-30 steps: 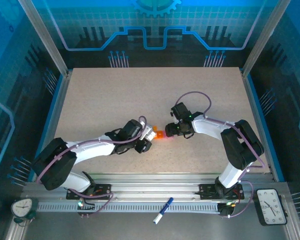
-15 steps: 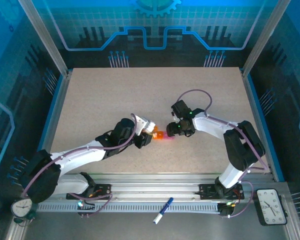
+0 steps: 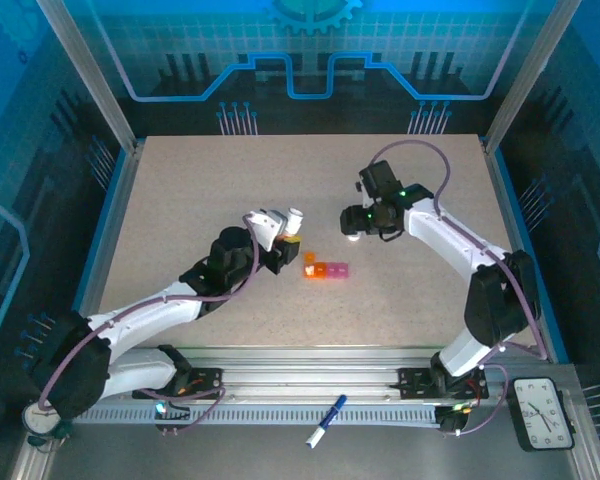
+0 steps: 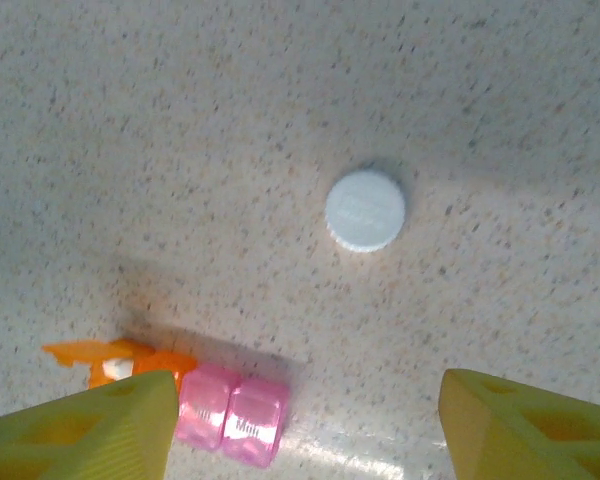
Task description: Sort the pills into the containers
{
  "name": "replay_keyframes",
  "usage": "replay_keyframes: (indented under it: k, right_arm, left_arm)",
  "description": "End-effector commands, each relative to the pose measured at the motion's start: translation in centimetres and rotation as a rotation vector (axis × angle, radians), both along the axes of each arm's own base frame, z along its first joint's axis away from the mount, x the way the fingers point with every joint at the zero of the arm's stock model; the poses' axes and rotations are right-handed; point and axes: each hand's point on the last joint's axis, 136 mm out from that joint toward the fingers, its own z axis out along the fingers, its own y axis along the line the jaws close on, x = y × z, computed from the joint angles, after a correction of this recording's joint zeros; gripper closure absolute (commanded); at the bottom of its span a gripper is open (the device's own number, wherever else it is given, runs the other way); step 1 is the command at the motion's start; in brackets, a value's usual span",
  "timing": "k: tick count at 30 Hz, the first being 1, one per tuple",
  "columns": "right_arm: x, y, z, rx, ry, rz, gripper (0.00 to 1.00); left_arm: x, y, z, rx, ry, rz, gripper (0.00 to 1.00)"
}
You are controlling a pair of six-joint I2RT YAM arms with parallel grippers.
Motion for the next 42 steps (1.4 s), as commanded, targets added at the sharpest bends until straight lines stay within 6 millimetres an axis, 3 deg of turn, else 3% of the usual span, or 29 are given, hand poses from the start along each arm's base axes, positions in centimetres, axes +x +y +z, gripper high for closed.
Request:
replay_keyframes:
  k: [1, 10, 14, 26, 42]
  right_arm:
    - [0.6, -1.0, -1.8, -0.085, 0.080, 0.019, 0.28]
    - [3.4, -0.7, -6.2, -0.182, 0.200, 0.053, 0.28]
    - [4.2, -0.9, -7.7, -0.200, 0.232, 0.047, 0.28]
    - [5.1, -0.3, -11.0, -0.184, 0.296, 0.045, 0.30]
    - [4.3, -0.3, -12.8, -0.173, 0.329, 0.043, 0.37]
  left_arm:
    - [1.7, -0.8, 4.9, -0.047, -0.180, -0.030, 1.00]
    - [5.6, -1.7, 8.0, -0.093, -0.284, -0.052, 1.00]
    - [7.1, -1.8, 7.8, -0.061, -0.283, -0.026, 1.00]
    - [7.4, -0.9, 8.0, -0.141, -0.285, -0.007, 1.00]
    - [6.9, -0.4, 7.5, -0.186, -0.288, -0.023, 1.00]
